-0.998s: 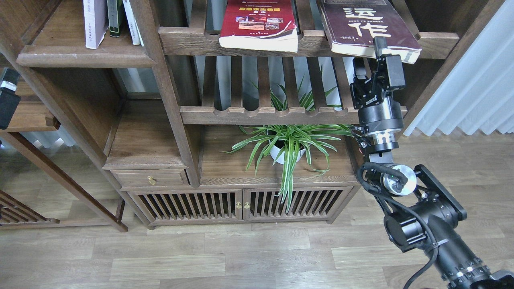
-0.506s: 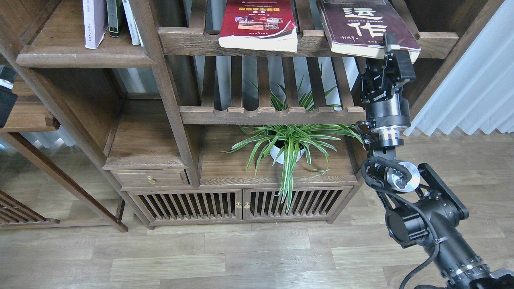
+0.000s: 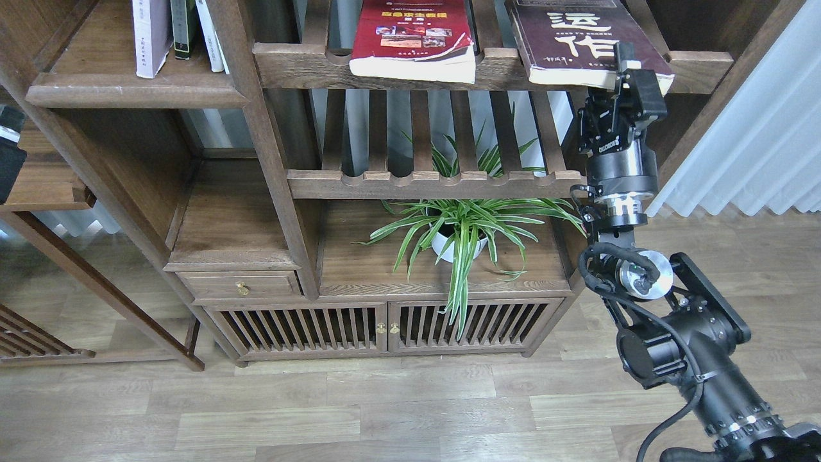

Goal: Organize books on shelf
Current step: 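Grasp the dark red book with the right gripper and pull it out, then lower the dark red book between both grippers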

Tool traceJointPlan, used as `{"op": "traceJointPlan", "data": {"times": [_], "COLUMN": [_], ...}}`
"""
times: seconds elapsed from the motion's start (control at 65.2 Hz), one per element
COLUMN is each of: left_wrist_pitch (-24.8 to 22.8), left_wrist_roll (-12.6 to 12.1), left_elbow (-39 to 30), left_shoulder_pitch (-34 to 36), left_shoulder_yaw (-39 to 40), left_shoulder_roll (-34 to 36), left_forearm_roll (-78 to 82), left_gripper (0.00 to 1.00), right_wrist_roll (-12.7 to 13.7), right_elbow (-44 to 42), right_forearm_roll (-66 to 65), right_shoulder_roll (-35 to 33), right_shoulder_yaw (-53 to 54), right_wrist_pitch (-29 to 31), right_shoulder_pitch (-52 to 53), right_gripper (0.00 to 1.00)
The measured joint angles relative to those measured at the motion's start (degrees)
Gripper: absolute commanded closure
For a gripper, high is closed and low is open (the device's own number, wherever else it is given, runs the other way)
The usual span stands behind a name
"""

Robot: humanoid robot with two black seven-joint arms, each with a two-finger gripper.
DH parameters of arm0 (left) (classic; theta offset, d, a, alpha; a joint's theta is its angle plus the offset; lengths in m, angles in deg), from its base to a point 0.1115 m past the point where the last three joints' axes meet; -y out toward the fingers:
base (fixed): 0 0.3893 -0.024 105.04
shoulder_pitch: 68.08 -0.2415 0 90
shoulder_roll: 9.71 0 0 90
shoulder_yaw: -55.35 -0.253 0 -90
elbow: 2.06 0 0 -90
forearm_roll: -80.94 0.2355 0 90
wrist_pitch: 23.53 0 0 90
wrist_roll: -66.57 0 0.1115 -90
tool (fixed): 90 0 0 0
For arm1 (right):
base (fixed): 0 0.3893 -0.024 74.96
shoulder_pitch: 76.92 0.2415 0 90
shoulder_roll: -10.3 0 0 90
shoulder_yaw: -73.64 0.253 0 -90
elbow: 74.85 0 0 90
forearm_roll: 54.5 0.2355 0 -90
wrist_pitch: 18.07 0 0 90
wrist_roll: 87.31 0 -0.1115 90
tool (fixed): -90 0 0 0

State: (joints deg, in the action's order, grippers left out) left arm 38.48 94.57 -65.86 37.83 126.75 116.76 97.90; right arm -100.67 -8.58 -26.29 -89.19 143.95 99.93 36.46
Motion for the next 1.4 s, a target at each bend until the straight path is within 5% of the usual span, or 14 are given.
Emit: {"op": "traceJointPlan", "data": {"times": [0.138,0.261,0.553,0.813,1.12,1.397], "left_wrist_pitch": [0.0,0.0,0.0,0.0,0.0,0.0], "left_wrist_roll": [0.0,0.0,0.0,0.0,0.0,0.0], "left_elbow": [0.0,0.0,0.5,1.9,2.6,3.9], "left_shoulder_pitch": [0.0,0.0,-0.1,-1.3,-8.1,-14.2], "left_shoulder_yaw": [0.3,0.4,0.5,-0.5,-5.8,-9.4], "left_shoulder_roll": [0.0,0.0,-0.1,-3.3,-10.9,-17.4], "left_forearm_roll": [0.0,0.0,0.0,0.0,0.0,-0.1], "left_gripper": [0.0,0.0,0.0,0.0,0.0,0.0], "right_wrist_roll": [0.1,0.2,1.1,5.7,6.1,6.9], "right_elbow": [0.0,0.0,1.1,3.5,3.6,2.9], "right_forearm_roll": [-0.1,-0.3,-1.0,-2.6,-2.8,-5.8], "right_shoulder_roll": [0.0,0.0,-0.1,-3.7,-7.0,-2.7], "right_shoulder_yaw": [-0.2,-0.6,-1.2,-1.5,-6.0,-14.2], "right_wrist_pitch": [0.0,0.0,0.0,0.0,-0.1,0.0], "right_shoulder_pitch": [0.0,-0.4,-6.4,-20.7,-29.9,-31.7], "right_gripper": [0.69,0.96,0.97,0.97,0.97,0.97]}}
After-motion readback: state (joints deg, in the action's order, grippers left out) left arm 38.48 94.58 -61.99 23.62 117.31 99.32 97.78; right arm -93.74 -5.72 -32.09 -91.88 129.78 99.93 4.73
